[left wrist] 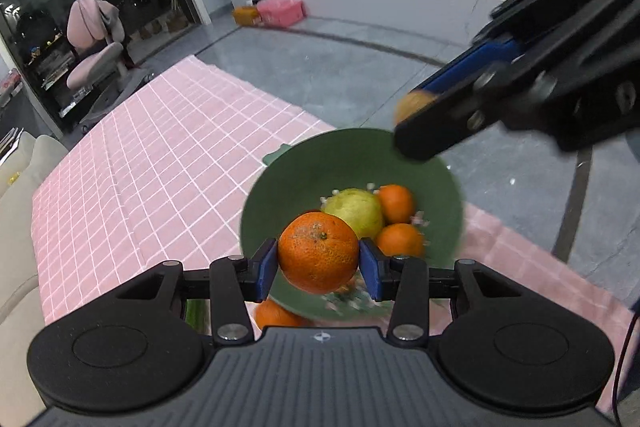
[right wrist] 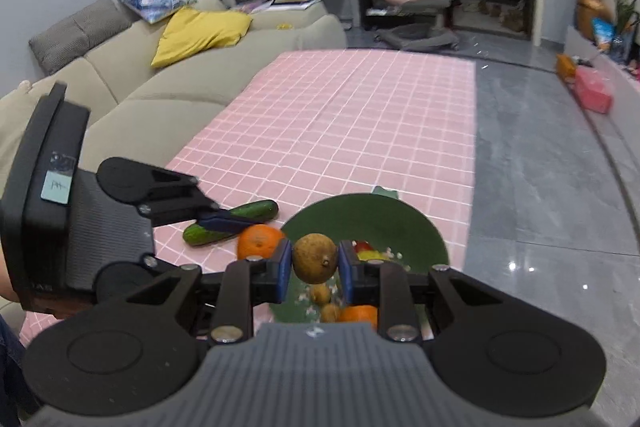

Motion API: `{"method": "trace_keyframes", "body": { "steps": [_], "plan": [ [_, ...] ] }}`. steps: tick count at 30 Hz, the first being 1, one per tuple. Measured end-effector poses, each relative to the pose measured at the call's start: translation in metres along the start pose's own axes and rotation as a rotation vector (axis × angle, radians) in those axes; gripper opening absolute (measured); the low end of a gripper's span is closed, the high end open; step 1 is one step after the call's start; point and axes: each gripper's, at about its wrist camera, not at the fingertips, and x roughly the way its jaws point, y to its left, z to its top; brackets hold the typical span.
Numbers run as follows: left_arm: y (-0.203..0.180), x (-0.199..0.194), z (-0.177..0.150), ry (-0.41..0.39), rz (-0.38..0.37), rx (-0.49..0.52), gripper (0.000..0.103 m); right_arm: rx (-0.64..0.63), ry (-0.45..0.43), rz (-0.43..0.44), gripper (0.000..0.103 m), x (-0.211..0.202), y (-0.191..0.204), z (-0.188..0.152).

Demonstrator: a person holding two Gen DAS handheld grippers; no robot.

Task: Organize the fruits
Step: 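Carry the longan and orange over the colander with both tools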

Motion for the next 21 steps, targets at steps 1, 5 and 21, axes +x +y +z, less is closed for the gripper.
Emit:
{"method": "trace_keyframes", "body": {
  "steps": [1,5,21],
  "plan": [
    [0.001,0.009,0.001,0.008,0.016,0.020,0.049,-0.004,0.008,0.003,0.021,0.012,-0.003,0.003],
    [0.004,0.036,-0.004,0.027,0.057,0.159,0.049,-0.042,0.066,0.006,0.021,0.065,-0.012,0.011],
    [0.005,0.112,-0.013,0.124,-0.182,0.802,0.049,-0.106,0.417,0.129,0.021,0.159,-0.008,-0.032]
  ]
}}
